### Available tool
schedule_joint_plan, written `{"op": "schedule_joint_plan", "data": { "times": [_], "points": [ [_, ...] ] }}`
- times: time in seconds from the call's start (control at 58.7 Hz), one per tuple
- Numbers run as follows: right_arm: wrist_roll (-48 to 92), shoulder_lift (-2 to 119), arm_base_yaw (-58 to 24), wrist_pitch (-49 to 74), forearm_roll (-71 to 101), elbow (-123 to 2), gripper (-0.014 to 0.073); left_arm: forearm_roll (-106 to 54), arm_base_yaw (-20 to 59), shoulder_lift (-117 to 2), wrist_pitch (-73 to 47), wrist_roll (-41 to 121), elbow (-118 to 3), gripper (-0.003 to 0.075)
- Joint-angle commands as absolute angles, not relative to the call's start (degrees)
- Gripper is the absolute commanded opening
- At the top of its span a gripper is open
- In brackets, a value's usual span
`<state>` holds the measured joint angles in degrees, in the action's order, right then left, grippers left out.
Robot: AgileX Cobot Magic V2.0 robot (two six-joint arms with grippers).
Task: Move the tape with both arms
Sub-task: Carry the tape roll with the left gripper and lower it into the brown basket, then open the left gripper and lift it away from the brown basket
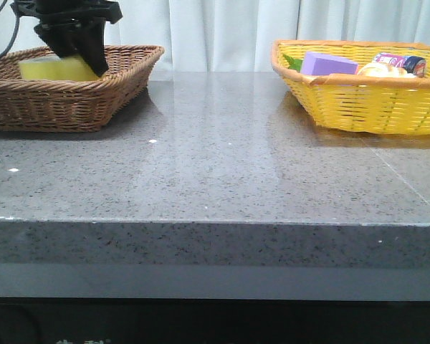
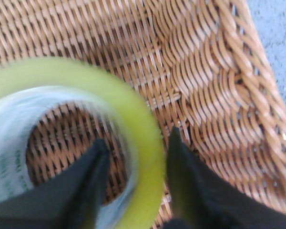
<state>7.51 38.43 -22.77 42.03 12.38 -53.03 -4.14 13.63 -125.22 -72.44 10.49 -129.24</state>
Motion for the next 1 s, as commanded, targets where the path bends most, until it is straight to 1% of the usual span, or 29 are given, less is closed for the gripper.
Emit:
{"op": "schedule_joint_plan", "data": {
  "times": [0.0, 0.273, 0.477, 0.647, 0.818, 0.988],
  "points": [
    [8.07, 38.35, -22.46, 37.88, 13.12, -54.51, 0.0412, -4.46, 14.11, -121.06, -73.60, 9.68, -130.87, 0.0380],
    [8.07, 38.35, -22.46, 37.88, 13.12, -54.51, 0.0412, -4.46, 14.11, -116.70, -73.60, 6.79, -130.87, 0.0379],
    [8.07, 38.35, -22.46, 37.88, 13.12, -54.51, 0.0412, -5.90, 14.34, -109.38, -73.60, 6.42, -130.87, 0.0379],
    [8.07, 38.35, -22.46, 37.88, 13.12, -54.51, 0.0412, -5.90, 16.28, -101.90, -73.60, 6.42, -129.23, 0.0379],
    [8.07, 38.35, -22.46, 37.88, 13.12, -54.51, 0.0412, -5.43, 18.75, -92.07, -72.66, 6.42, -120.37, 0.0379],
    [8.07, 38.35, -22.46, 37.88, 13.12, -54.51, 0.0412, -5.43, 20.16, -81.66, -65.23, 6.89, -104.83, 0.0379]
  ]
}}
